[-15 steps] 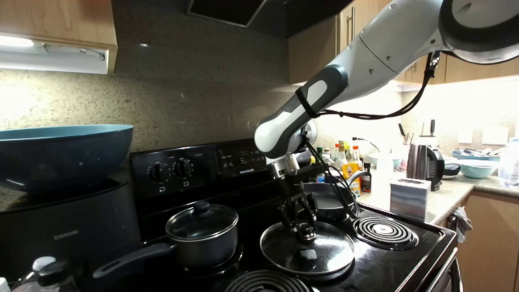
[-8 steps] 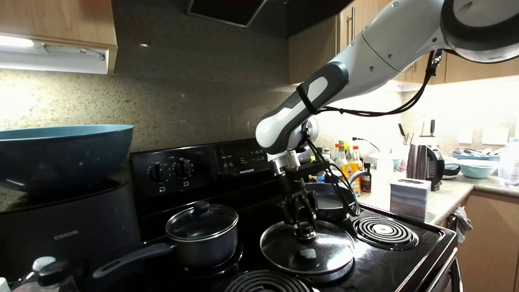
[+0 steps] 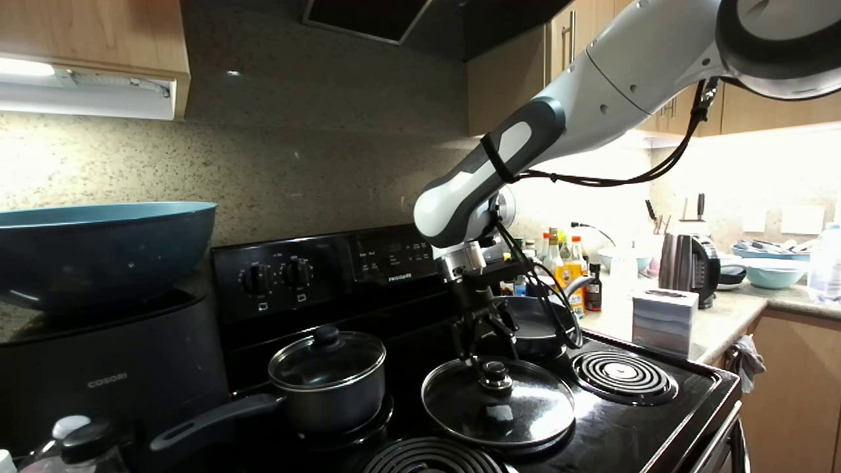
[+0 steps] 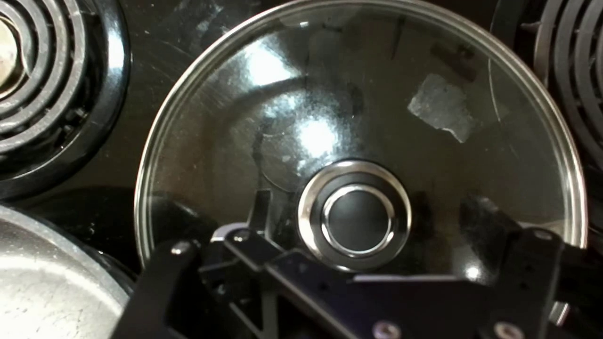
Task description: Cover the pan with the clear lid
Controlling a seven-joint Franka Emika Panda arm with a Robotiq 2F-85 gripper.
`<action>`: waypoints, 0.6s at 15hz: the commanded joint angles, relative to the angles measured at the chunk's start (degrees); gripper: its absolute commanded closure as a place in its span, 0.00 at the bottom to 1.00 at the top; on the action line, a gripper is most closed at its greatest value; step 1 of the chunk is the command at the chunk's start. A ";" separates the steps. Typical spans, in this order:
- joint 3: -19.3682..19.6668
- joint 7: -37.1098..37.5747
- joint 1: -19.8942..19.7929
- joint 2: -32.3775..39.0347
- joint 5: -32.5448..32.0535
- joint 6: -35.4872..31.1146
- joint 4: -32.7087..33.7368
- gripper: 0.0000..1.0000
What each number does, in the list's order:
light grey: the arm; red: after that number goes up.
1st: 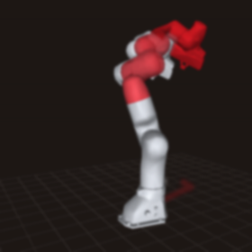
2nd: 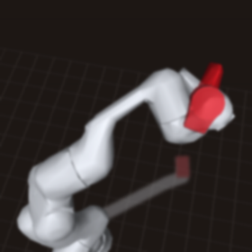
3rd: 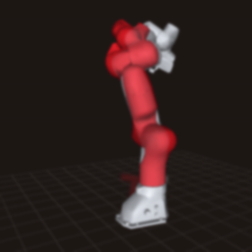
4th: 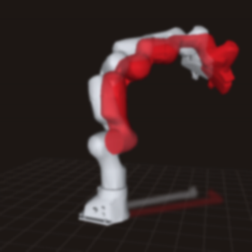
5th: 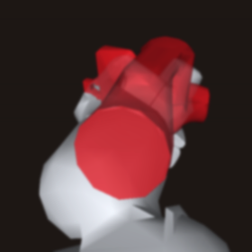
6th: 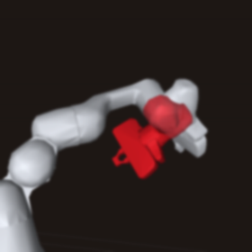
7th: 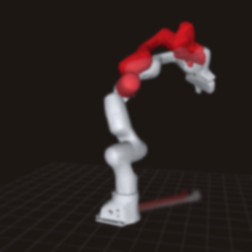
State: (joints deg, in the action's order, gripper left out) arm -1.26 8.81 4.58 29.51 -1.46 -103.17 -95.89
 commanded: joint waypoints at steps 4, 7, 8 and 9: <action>-0.07 -0.80 -0.84 -1.39 1.64 1.05 -0.55 0.03; -0.18 -1.21 -1.55 -1.35 3.06 0.97 -0.26 0.30; -0.17 -1.21 -1.70 -1.32 3.47 0.96 -0.21 0.36; -0.16 -1.25 -1.84 -1.30 3.75 1.02 -0.14 0.44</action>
State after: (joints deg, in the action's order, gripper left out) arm -1.21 8.81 3.70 29.38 0.06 -103.17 -95.67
